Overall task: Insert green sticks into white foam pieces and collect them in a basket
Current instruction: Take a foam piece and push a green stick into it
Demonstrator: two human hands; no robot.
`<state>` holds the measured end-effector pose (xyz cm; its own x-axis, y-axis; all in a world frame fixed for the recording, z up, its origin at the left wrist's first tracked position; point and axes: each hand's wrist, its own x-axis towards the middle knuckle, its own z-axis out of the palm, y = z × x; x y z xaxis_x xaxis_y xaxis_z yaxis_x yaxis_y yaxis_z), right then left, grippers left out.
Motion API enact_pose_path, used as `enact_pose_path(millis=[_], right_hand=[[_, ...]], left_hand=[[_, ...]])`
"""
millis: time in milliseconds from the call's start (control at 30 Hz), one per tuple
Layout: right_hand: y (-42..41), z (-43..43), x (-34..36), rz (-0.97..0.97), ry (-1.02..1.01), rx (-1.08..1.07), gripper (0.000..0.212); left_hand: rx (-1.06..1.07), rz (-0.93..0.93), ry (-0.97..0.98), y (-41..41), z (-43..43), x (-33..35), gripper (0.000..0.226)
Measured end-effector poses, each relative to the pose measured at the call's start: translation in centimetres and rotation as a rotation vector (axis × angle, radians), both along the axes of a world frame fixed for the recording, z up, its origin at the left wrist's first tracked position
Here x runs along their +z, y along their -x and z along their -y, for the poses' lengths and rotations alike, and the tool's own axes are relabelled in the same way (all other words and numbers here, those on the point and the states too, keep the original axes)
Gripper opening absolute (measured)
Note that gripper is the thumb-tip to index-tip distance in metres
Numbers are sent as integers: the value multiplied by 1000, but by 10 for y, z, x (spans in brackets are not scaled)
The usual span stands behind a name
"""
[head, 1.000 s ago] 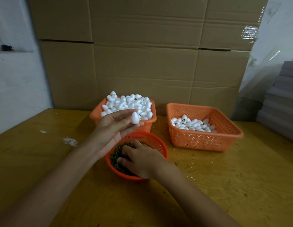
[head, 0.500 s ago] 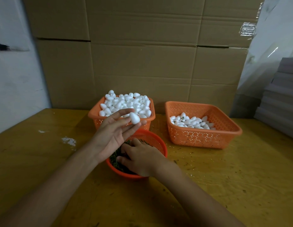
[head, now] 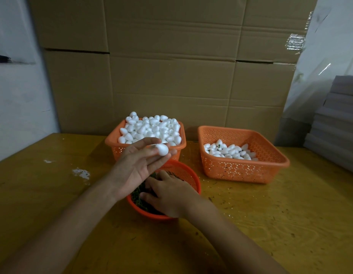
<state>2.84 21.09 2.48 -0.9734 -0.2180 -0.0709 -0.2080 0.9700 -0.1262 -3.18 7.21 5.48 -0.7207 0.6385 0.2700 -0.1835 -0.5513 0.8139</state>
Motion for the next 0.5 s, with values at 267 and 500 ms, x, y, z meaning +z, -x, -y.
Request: enact_pose_path(millis=[267, 500], right_hand=[[0, -1, 1, 6, 7, -2, 49], [0, 1, 0, 2, 16, 2, 48]], left_hand=[[19, -8, 7, 3, 0, -3, 17], [48, -1, 9, 0, 1, -2, 24]])
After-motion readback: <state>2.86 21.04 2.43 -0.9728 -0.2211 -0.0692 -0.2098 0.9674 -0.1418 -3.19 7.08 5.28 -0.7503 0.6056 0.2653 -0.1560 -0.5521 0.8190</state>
